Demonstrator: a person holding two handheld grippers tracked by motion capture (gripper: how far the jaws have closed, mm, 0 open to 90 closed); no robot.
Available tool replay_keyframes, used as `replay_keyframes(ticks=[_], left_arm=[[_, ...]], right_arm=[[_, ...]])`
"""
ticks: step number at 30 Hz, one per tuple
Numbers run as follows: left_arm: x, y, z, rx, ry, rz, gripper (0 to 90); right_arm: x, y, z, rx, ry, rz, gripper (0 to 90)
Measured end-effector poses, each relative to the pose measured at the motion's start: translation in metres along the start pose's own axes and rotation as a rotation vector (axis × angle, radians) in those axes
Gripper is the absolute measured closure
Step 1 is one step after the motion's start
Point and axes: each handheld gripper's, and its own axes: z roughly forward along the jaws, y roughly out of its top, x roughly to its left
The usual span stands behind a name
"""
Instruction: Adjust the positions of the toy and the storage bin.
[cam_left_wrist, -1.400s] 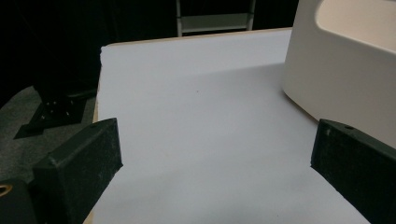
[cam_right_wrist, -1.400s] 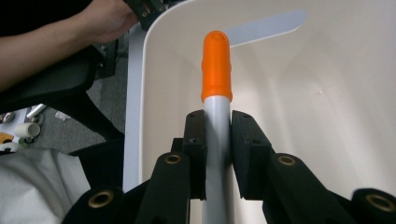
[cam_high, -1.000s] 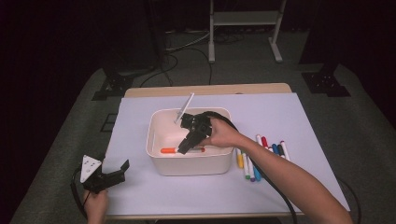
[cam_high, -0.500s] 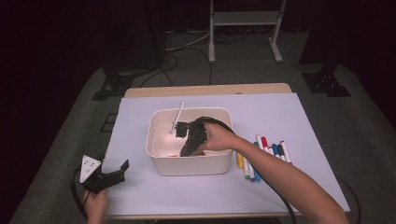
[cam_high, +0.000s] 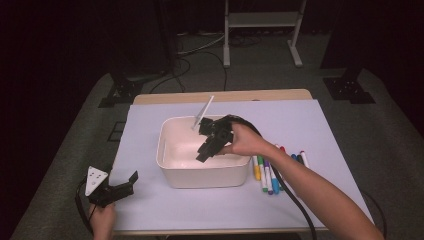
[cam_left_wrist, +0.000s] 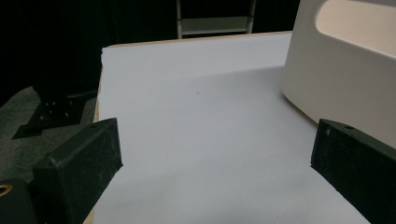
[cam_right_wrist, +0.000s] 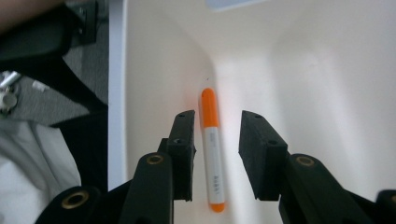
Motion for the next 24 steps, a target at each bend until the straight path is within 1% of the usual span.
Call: replay_keyframes(ticks=[1,2,3,4,5,6,7,8,9,11,12,13,14,15,16,17,18,19,21,22,23,24], left_arm=[[0.000,0.000,0.000,-0.001,0.000,0.000,0.5],[0.000,0.000,0.000,-0.002,0.000,0.001,0.5],[0.000,0.000,0.000,-0.002,0.000,0.001,0.5],[0.000,0.000,-0.001,-0.001,0.000,0.001,0.5],[0.000,0.000,-0.001,-0.001,0.000,0.001,0.5],[0.000,0.000,-0.001,-0.003,0.001,0.000,0.5],[0.000,0.000,-0.001,-0.004,0.001,0.001,0.6],[0.000,0.000,-0.001,-0.006,0.002,0.001,0.5],[0.000,0.000,-0.001,-0.006,0.002,0.001,0.6],[0.000,0.000,-0.001,-0.006,0.002,0.001,0.5],[0.000,0.000,-0.001,-0.006,0.003,0.000,0.5],[-0.001,0.000,-0.001,-0.006,0.003,0.000,0.5],[-0.001,0.000,-0.001,-0.006,0.003,0.000,0.5],[-0.001,0.000,-0.001,-0.006,0.002,0.001,0.6],[-0.001,0.000,-0.001,-0.004,0.001,0.003,0.6],[-0.001,0.000,-0.001,-0.005,0.003,0.007,0.5],[-0.001,0.000,-0.001,-0.007,0.003,0.006,0.5],[-0.001,0.000,-0.001,-0.003,0.003,0.010,0.6],[-0.001,0.000,-0.001,-0.004,0.004,0.010,0.5],[-0.001,0.000,-0.001,-0.005,0.004,0.009,0.6],[-0.001,0.000,-0.001,-0.005,0.004,0.009,0.5],[-0.001,0.000,-0.001,-0.005,0.005,0.009,0.5]], right_arm=[[0.002,-0.007,-0.019,-0.054,-0.021,0.010,62.6],[0.004,-0.012,-0.029,-0.082,-0.039,0.013,61.9],[0.004,-0.012,-0.029,-0.082,-0.039,0.013,61.9],[0.006,-0.026,-0.050,-0.134,-0.070,0.031,58.2],[0.007,-0.031,-0.057,-0.151,-0.086,0.039,57.0],[0.007,-0.031,-0.057,-0.151,-0.086,0.039,57.0],[0.009,-0.040,-0.066,-0.171,-0.102,0.054,55.9],[0.010,-0.059,-0.083,-0.215,-0.141,0.074,52.7],[0.010,-0.059,-0.083,-0.215,-0.141,0.074,52.7],[0.012,-0.082,-0.098,-0.256,-0.175,0.110,50.3],[0.014,-0.098,-0.107,-0.280,-0.197,0.136,49.8],[0.014,-0.107,-0.111,-0.295,-0.206,0.154,49.1],[0.016,-0.123,-0.117,-0.313,-0.219,0.186,48.2],[0.017,-0.133,-0.120,-0.320,-0.231,0.199,48.0],[0.017,-0.149,-0.124,-0.328,-0.248,0.226,47.1],[0.018,-0.159,-0.125,-0.331,-0.261,0.243,46.6],[0.017,-0.172,-0.126,-0.336,-0.272,0.266,46.4],[0.017,-0.187,-0.126,-0.339,-0.283,0.299,46.0],[0.016,-0.211,-0.124,-0.333,-0.308,0.344,45.6],[0.013,-0.233,-0.120,-0.341,-0.324,0.389,45.4],[0.013,-0.233,-0.120,-0.341,-0.324,0.389,45.4],[0.012,-0.240,-0.119,-0.342,-0.328,0.407,45.1]])
